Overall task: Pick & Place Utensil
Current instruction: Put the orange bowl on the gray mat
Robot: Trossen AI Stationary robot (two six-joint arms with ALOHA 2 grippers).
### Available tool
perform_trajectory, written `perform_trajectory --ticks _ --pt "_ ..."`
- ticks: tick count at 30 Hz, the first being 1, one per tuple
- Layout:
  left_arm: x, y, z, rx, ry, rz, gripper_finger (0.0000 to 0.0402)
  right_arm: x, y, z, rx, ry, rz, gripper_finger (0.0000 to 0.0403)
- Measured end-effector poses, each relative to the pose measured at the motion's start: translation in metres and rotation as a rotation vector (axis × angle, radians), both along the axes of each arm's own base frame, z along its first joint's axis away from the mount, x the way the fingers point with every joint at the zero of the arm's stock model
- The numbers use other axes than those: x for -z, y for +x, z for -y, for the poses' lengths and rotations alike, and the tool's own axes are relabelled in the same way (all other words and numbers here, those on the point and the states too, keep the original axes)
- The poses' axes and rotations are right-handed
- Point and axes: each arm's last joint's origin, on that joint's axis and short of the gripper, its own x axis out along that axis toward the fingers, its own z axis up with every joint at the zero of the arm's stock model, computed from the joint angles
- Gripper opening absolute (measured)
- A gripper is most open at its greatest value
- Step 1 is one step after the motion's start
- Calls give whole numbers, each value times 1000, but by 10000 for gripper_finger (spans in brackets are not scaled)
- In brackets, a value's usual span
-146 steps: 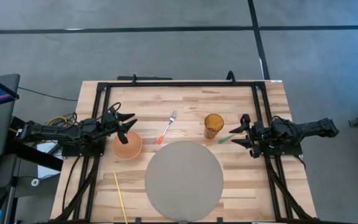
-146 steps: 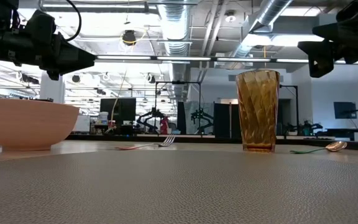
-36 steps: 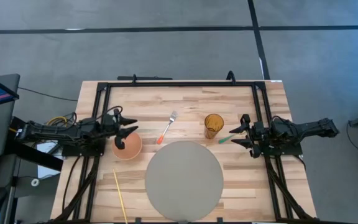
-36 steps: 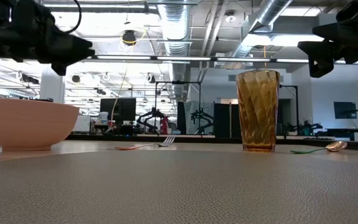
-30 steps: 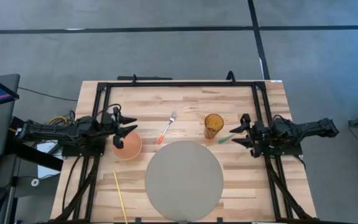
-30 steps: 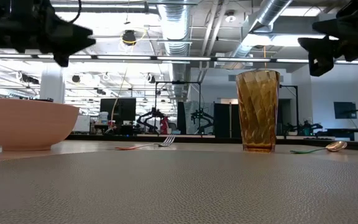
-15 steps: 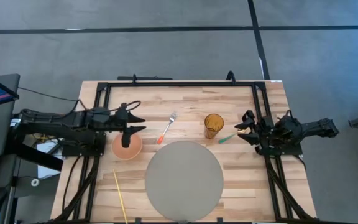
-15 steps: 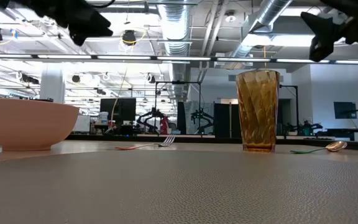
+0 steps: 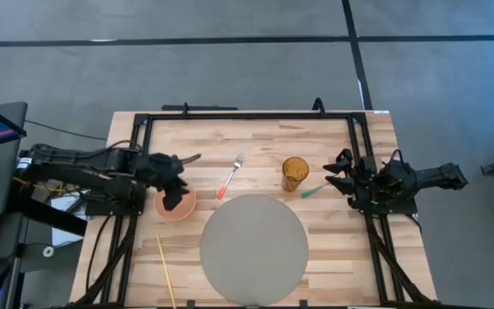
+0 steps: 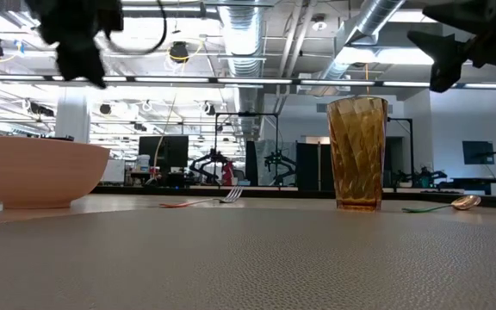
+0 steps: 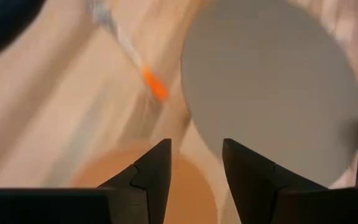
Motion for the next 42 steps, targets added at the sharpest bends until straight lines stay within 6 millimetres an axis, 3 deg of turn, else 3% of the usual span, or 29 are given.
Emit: perform_trajectory --ticks 7,11,23,37,42 --pt "37 -2 11 -23 -103 -141 145 0 0 0 0 0 -2 182" --pt "52 3 17 -34 -133 -135 145 0 0 0 0 0 -2 182" --pt "78 15 31 -12 -96 -171 145 0 0 0 3 1 0 182" --pt "80 20 35 -7 -115 -151 144 1 0 0 3 0 -6 182" --pt "86 21 36 -7 -104 -186 104 1 0 0 3 0 -6 182"
